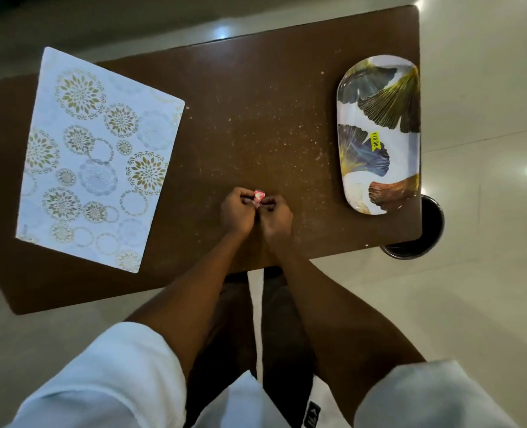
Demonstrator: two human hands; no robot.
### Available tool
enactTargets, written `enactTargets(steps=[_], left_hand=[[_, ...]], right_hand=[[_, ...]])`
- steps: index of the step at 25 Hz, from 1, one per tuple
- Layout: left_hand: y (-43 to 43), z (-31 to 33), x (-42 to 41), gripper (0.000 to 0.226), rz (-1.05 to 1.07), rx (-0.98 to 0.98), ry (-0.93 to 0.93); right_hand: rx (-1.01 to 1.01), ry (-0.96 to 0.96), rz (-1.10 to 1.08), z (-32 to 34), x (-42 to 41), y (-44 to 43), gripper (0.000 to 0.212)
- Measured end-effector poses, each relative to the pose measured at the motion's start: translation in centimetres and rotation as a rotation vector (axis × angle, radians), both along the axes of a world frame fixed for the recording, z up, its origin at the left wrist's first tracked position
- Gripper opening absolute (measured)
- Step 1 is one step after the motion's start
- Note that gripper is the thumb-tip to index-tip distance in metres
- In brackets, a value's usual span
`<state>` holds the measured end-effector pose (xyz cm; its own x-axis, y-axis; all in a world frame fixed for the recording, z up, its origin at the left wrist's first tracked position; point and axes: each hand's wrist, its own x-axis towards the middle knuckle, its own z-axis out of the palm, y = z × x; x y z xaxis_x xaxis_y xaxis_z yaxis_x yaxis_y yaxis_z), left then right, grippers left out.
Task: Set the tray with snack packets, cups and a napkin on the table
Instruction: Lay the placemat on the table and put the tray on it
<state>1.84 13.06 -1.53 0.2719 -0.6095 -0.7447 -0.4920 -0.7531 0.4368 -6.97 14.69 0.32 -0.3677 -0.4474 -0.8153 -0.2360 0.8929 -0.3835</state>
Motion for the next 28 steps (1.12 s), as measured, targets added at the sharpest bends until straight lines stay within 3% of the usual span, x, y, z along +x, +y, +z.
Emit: enactTargets(steps=[4,9,17,20,23,28], left_hand=[[2.0,0.9,-9.4,0.024,-0.186,0.059,0.172],[3.2,0.5,-18.5,0.028,-0.412,0.201,0.382],[4.2,0.8,-20.4,0.033,-0.364,0.241,0.416],[3.5,1.7,-18.3,0.034,-0.3,0.223,0.38],[2.6,2.6,-12.8,0.03,-0.186,0.138,0.297],[1.5,3.3,1.3,0.034,0.003,-0.112,-0.152]], right_hand=[[0.106,0.234,-0.172,0.5,-8.5,3.4,0.015],[0.065,0.324,-0.236,0.6,-17.5,6.8,0.015],[0.078,0.326,-0.197,-0.2,-20.8,7.7,0.022],[0.101,0.452,-0.2,0.7,-19.6,7.1,0.021],[0.053,0.424,-0.071,1.8,-16.3,5.3,0.02],[-0.056,0.352,0.352,2.7,-6.3,0.7,0.029]])
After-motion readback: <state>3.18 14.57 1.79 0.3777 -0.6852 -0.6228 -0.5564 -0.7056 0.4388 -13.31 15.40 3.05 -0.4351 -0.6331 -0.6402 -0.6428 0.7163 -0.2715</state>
